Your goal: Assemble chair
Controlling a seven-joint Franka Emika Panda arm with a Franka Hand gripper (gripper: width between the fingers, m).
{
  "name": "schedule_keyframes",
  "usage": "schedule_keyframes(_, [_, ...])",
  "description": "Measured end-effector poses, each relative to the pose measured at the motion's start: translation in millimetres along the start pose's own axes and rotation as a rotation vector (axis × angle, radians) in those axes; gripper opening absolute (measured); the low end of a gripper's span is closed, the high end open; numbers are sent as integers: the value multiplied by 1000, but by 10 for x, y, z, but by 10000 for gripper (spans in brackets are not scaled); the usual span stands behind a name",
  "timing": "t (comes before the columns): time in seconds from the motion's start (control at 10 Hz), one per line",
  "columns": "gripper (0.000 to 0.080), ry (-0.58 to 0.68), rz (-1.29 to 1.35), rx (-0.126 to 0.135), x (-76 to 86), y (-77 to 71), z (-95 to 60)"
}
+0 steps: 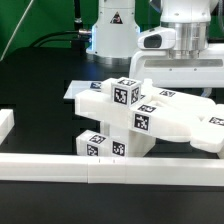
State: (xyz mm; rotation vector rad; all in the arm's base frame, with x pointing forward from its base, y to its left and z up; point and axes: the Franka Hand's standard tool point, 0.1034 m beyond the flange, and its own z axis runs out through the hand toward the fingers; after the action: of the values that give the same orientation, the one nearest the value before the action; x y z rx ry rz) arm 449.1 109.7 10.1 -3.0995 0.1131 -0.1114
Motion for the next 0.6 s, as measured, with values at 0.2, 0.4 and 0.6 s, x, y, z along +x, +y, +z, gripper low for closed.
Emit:
schedule_keyframes(0.2, [390,-14,3,-3,15,17,36])
schedule_keyframes(0.4, [183,4,11,6,333,-48,63])
schedule_keyframes(0.6, [64,5,17,8,440,-53,59])
